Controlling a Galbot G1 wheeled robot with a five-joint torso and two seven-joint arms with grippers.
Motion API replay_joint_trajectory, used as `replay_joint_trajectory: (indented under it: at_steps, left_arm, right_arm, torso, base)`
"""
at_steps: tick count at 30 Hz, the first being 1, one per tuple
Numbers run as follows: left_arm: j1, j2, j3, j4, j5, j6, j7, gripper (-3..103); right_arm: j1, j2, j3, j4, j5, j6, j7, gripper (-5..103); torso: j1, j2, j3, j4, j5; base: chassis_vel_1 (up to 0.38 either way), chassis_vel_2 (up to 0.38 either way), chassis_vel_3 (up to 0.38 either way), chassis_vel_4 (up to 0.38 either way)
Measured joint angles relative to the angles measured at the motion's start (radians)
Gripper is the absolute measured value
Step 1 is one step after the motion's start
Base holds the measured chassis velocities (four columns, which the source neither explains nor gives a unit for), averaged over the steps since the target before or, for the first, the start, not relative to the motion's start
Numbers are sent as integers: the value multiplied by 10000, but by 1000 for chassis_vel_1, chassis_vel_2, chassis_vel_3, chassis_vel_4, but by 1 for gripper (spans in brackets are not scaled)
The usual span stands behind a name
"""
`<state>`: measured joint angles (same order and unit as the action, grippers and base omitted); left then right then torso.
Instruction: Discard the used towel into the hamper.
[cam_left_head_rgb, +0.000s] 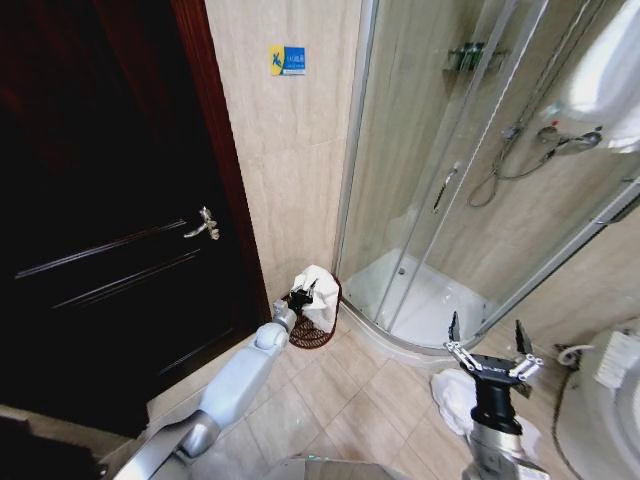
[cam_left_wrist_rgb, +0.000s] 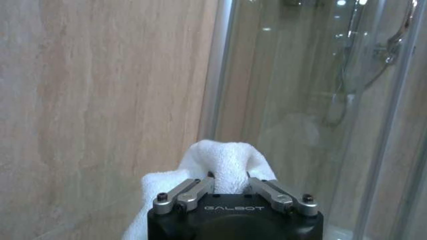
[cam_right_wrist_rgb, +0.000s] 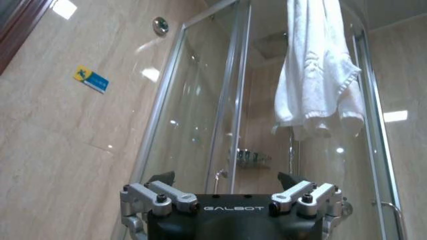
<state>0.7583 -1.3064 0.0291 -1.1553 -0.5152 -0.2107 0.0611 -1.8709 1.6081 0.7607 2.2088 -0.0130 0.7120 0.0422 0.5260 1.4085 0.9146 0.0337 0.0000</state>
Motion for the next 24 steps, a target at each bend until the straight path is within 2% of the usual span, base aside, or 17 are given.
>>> replay_joint_trajectory:
  at_steps: [6,14,22,24]
  left_arm:
    - [-64,25,-63,113,-6,-40,-41,9]
    - [50,4,-128,19,-2,-43,-69,9]
    - [166,-15,-184,-93,1,-42,-93,9]
    - [233,-34,-192,-161,5,-43,-116,9]
  right_arm:
    - [-368,0,105,68,244,256,42,100]
    - [-247,0,144,180,303,216,30,100]
    - [-28,-1,145,122,137,100,42,100]
    - [76,-1,157,49,-57,99,59,100]
  torso:
    - [-2,2,0,0,0]
    - [-2,2,0,1,-2]
    - [4,1,1,-2,6]
    - [-6,4,-3,-2,-9]
  base:
    - [0,0,0,0]
    - [-15,-22,23,24]
    - [-149,-148,149,157]
    - [-212,-186,164,179]
